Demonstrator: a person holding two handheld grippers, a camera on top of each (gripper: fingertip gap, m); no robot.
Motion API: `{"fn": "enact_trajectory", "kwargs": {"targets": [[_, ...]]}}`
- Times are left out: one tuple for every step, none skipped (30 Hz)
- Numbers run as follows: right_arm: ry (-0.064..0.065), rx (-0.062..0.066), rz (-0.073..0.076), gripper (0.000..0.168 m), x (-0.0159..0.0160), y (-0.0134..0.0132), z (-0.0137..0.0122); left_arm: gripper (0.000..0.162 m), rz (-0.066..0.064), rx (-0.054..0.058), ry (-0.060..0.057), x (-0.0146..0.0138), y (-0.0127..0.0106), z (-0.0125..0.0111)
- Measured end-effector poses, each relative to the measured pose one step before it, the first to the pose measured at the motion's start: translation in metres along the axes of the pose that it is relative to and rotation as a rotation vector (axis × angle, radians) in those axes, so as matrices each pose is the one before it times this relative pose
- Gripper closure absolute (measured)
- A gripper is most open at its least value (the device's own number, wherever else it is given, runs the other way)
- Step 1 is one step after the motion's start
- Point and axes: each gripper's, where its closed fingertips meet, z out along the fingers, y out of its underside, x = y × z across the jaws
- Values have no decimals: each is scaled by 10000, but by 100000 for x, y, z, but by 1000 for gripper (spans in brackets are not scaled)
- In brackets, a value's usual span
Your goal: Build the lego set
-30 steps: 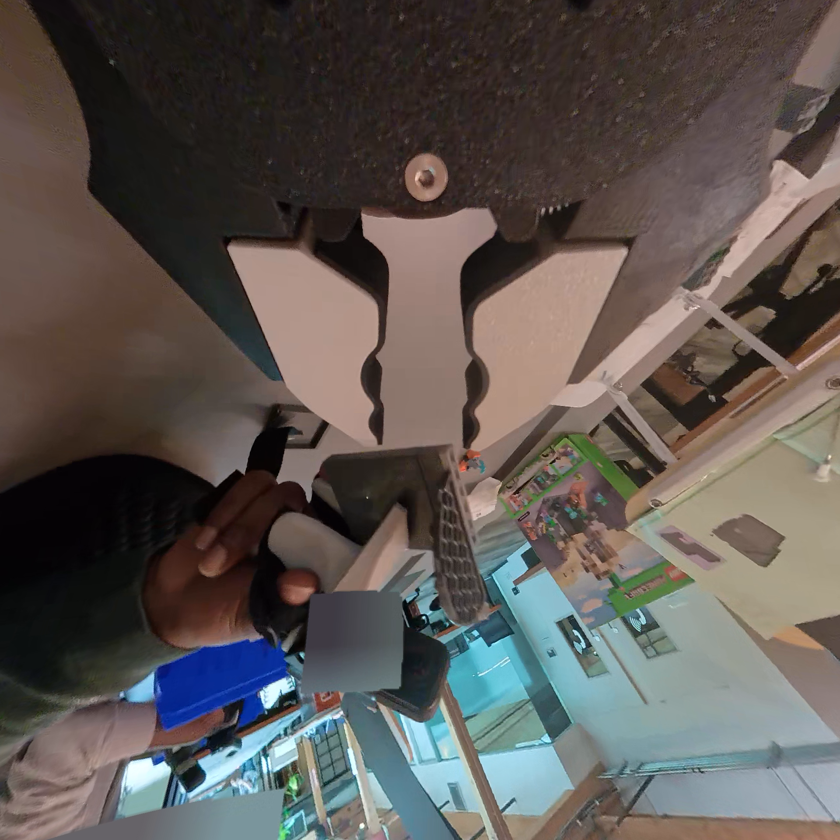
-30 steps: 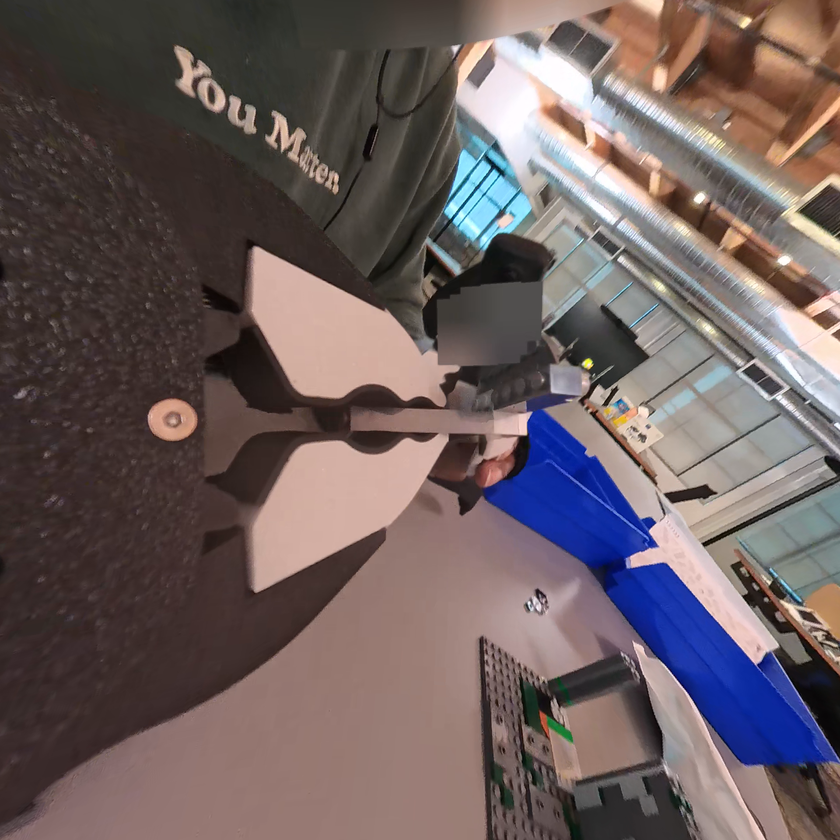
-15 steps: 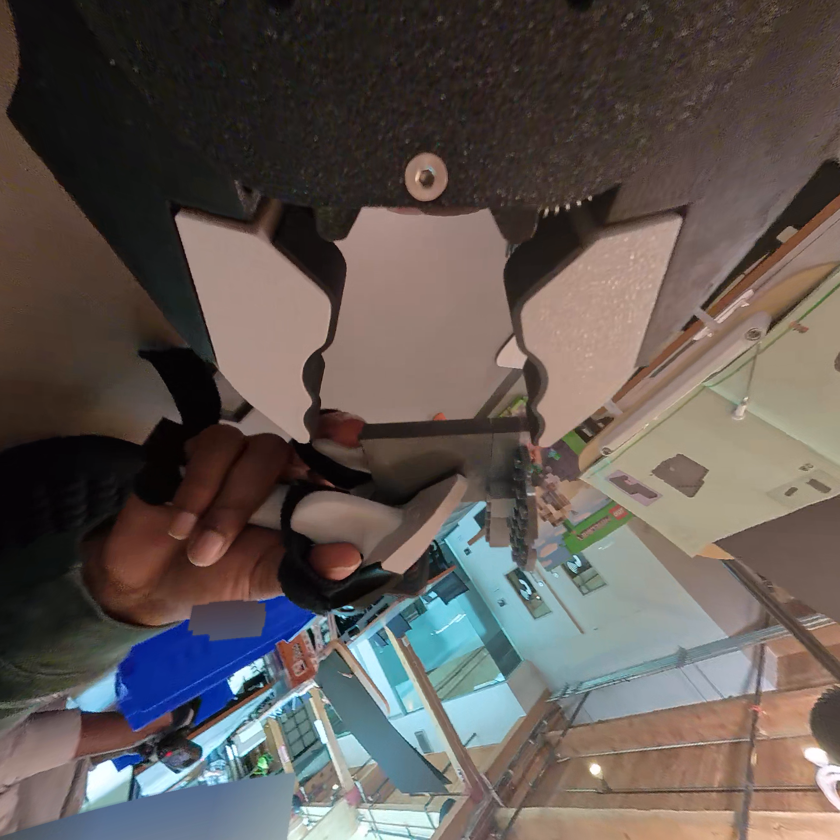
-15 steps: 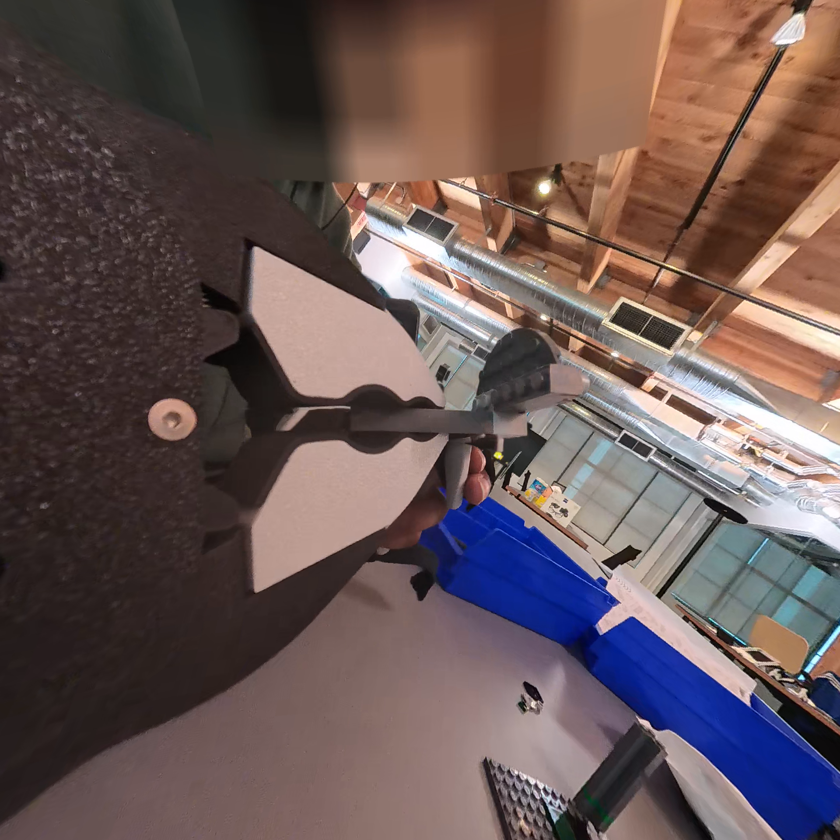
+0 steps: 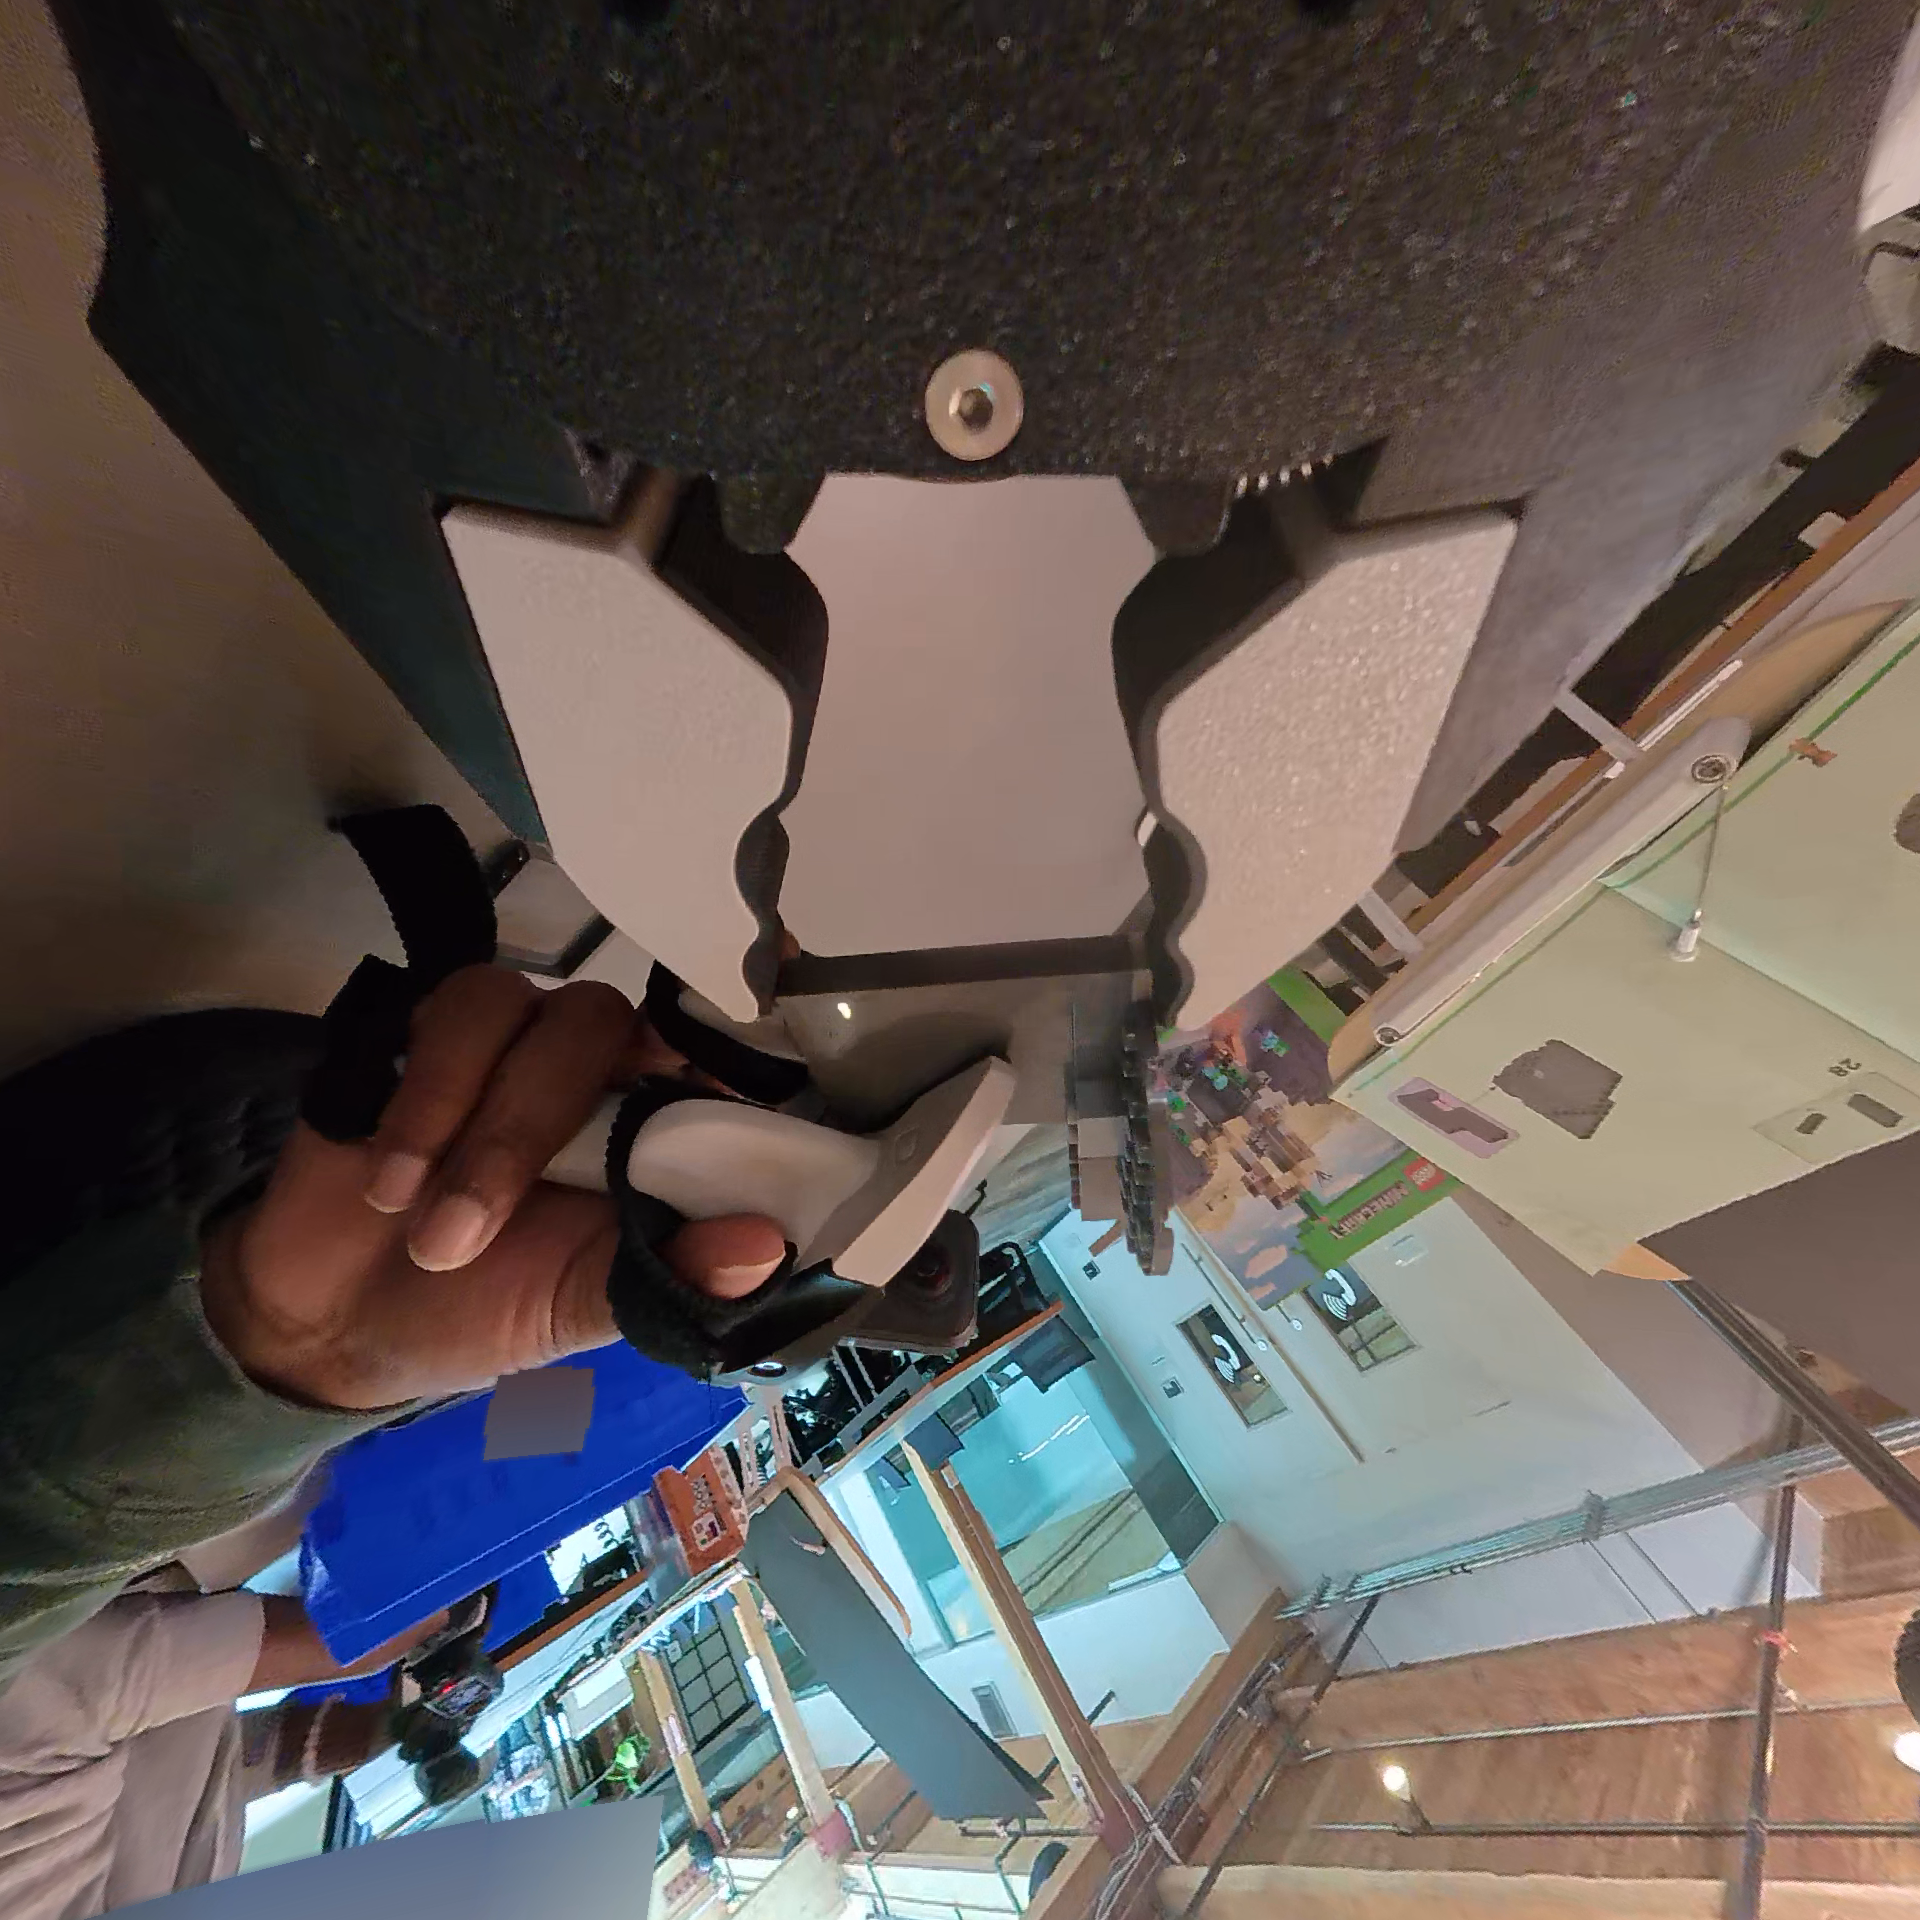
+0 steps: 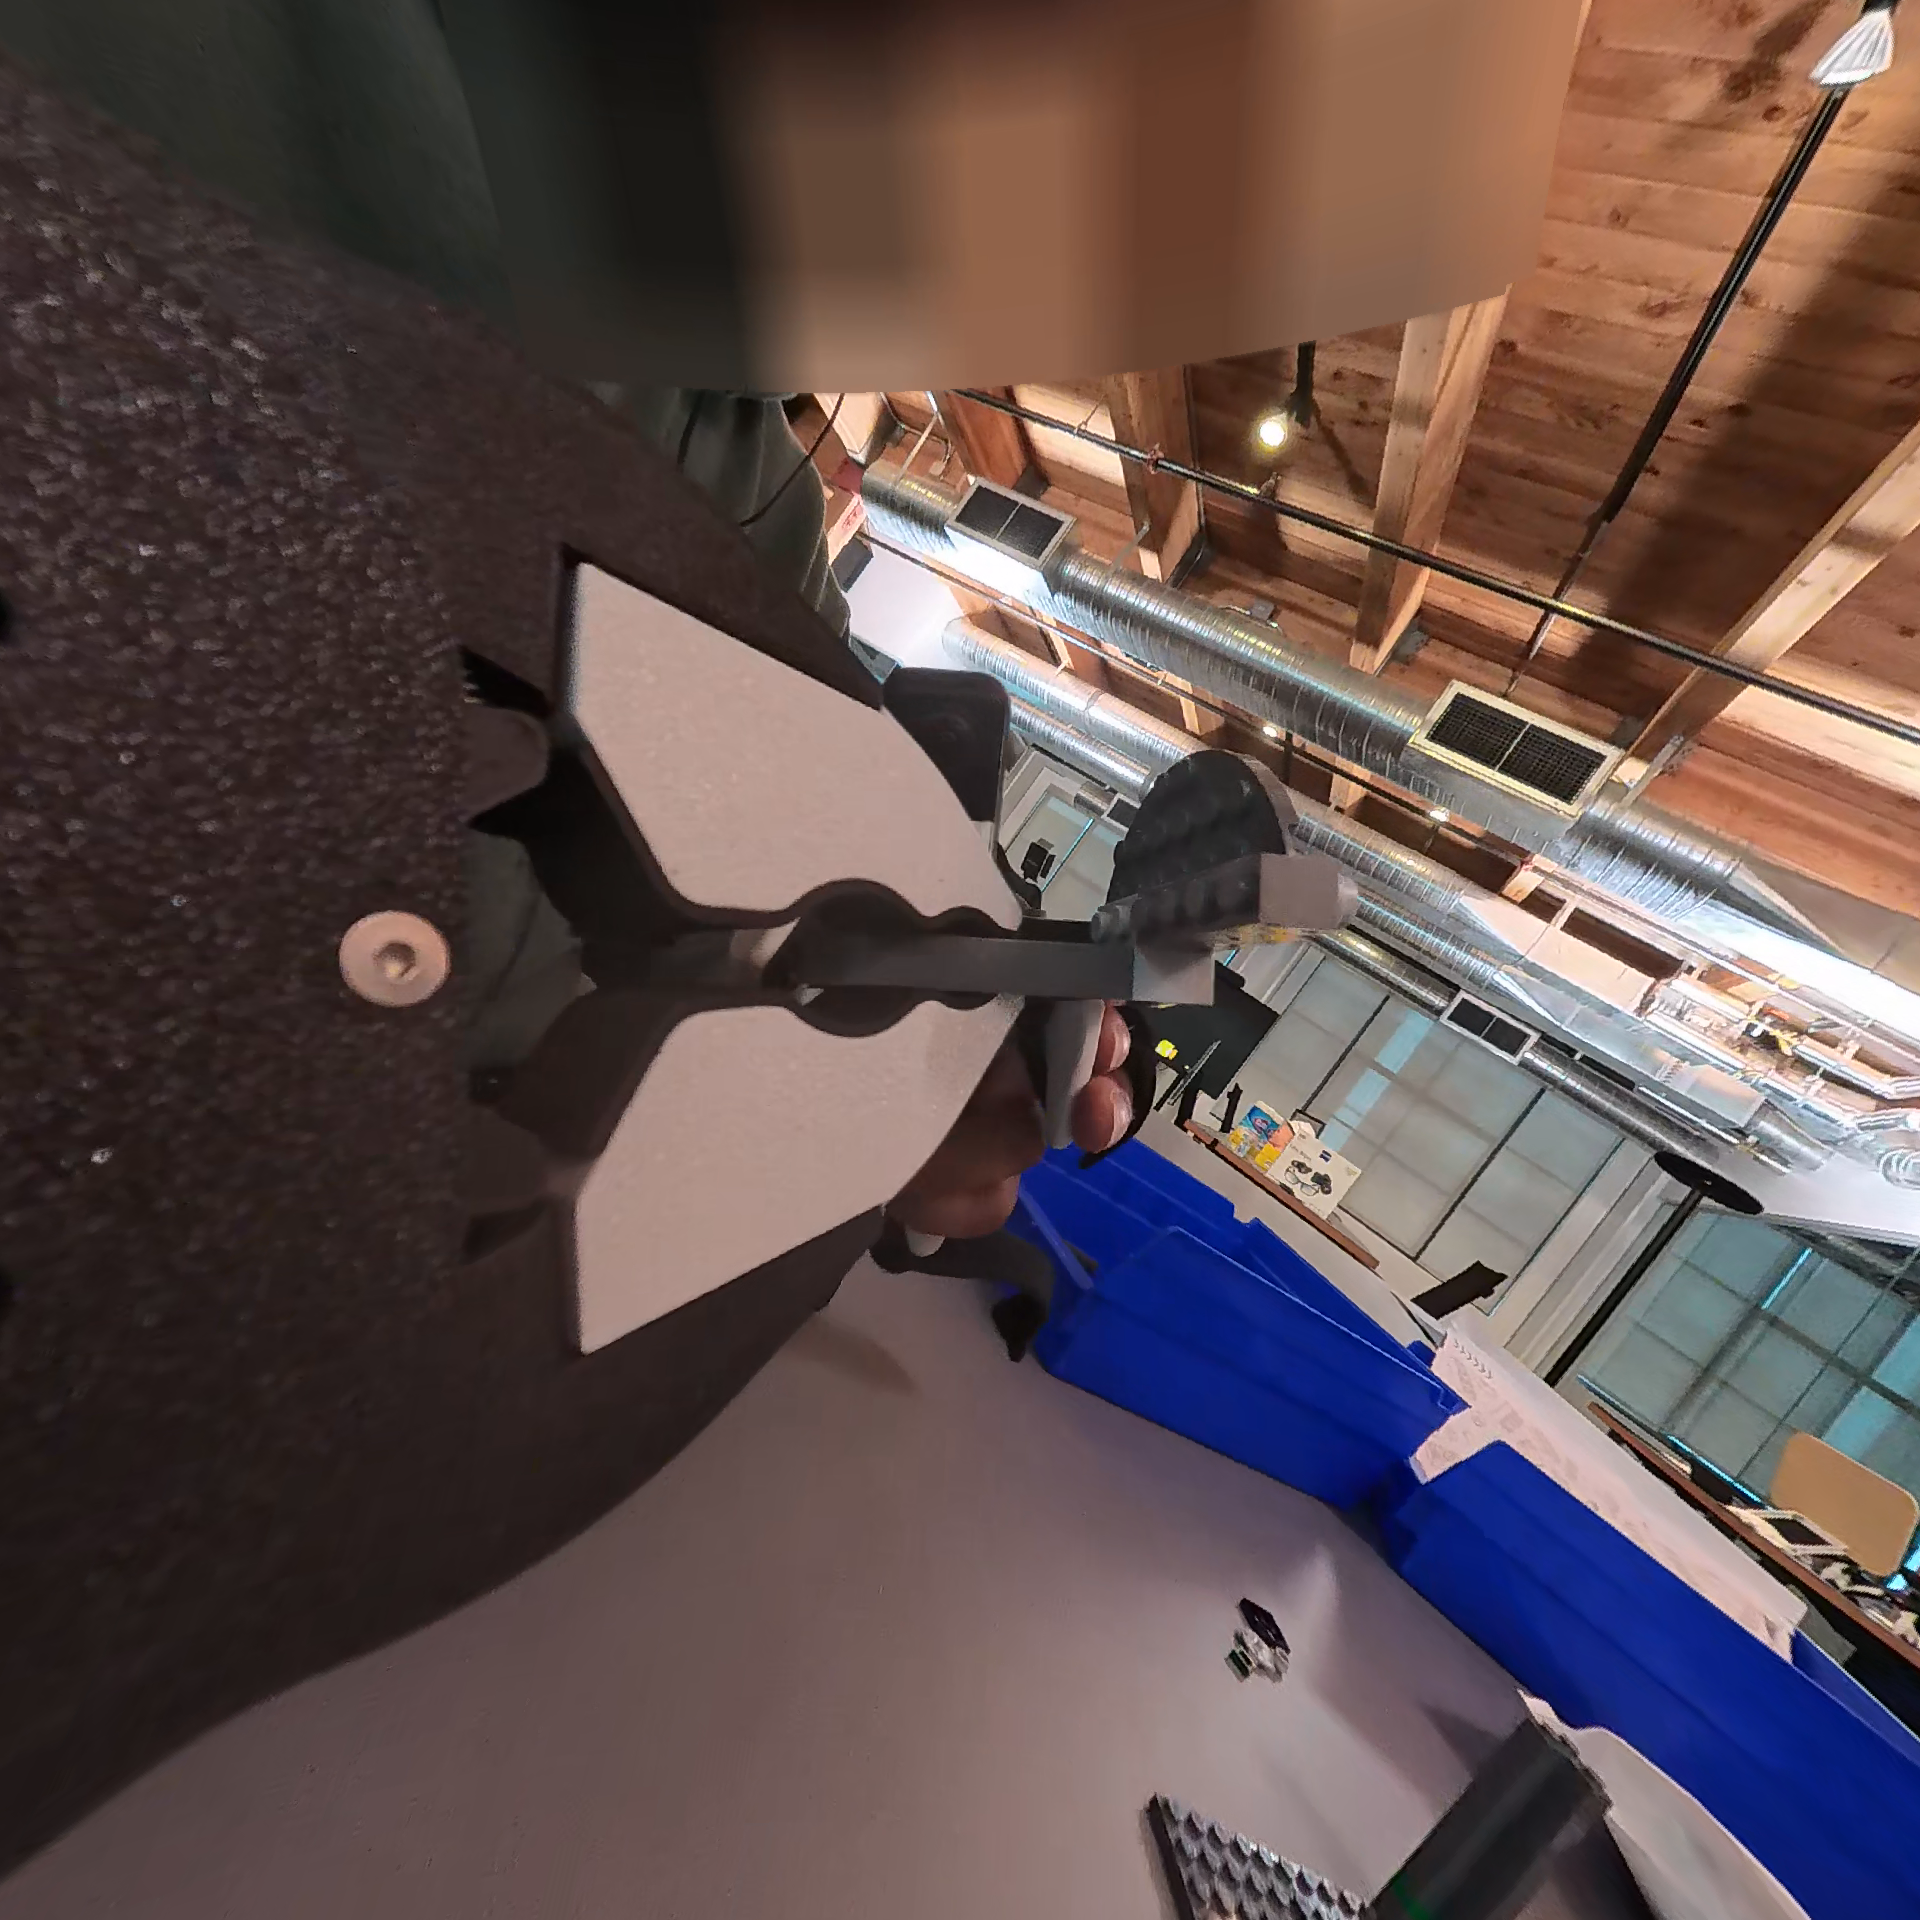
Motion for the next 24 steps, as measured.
{"fn": "enact_trajectory", "kwargs": {"targets": [[24, -3, -24, 164, 16, 95, -3, 94, -73, -13, 83, 79, 29, -48], [29, -24, -17, 164, 21, 111, -25, 94, -16, -17, 72, 81, 35, -35], [25, -24, -15, 164, 6, 102, -31, 94, 6, -40, 64, 95, 31, -15], [21, -18, -20, 164, -4, 91, -57, 94, -22, -31, 85, 95, 1, -9], [35, -16, -37, 164, 20, 96, -58, 94, -13, -31, 79, 90, 43, 15], [48, -17, -60, 164, 15, 84, -51, 94, -11, -21, 71, 94, 31, -3], [30, -34, -48, 164, -7, 121, -38, 94, -25, -27, 104, 100, 8, -21], [3, -32, 5, 164, -32, 105, -34, 94, -22, 11, 71, 77, -32, -19], [-13, -21, 14, 164, -49, 70, -30, 94, -22, 53, 30, 52, -67, -14], [-4, -29, -14, 164, -55, 21, -10, 94, -34, 72, 15, 21, -70, 8], [18, -59, -56, 164, -72, -2, -3, 94, -72, 96, 26, -35, -113, 3], [5, -105, -135, 163, -119, -9, 15, 94, -164, 160, 52, -71, -250, -32], [-15, -132, -268, 162, -181, -10, 24, 94, -247, 162, 63, -101, -271, -42], [-8, -141, -366, 160, -204, -32, -13, 94, -222, 125, 73, -73, -191, -41], [8, -163, -448, 156, -212, -59, -91, 94, -237, 209, 39, -147, -265, -158], [59, -101, -570, 150, -166, -216, -254, 94, -323, 214, 49, -225, -266, -237], [84, -151, -677, 147, -119, -246, -418, 94, -370, 158, 126, -170, -185, -265], [140, -172, -729, 144, -46, -269, -533, 94, -308, 166, 72, -215, -147, -248], [136, -125, -793, 142, -69, -312, -562, 94, -288, 134, 155, -53, -109, -178], [168, -256, -1005, 137, -28, -149, -498, 94, -336, 115, 375, 266, -103, -88], [383, -507, -1264, 127, 241, 146, -453, 94, -276, 153, 254, 187, -142, -27], [485, -626, -1326, 113, 366, 261, -389, 94, -185, 68, 300, 289, -25, 4], [319, -651, -1227, 103, 116, 312, -272, 94, -208, -33, 347, 364, 118, 51], [160, -645, -961, 93, -127, 338, -111, 94, -79, 17, 90, 80, 103, 10]]}}
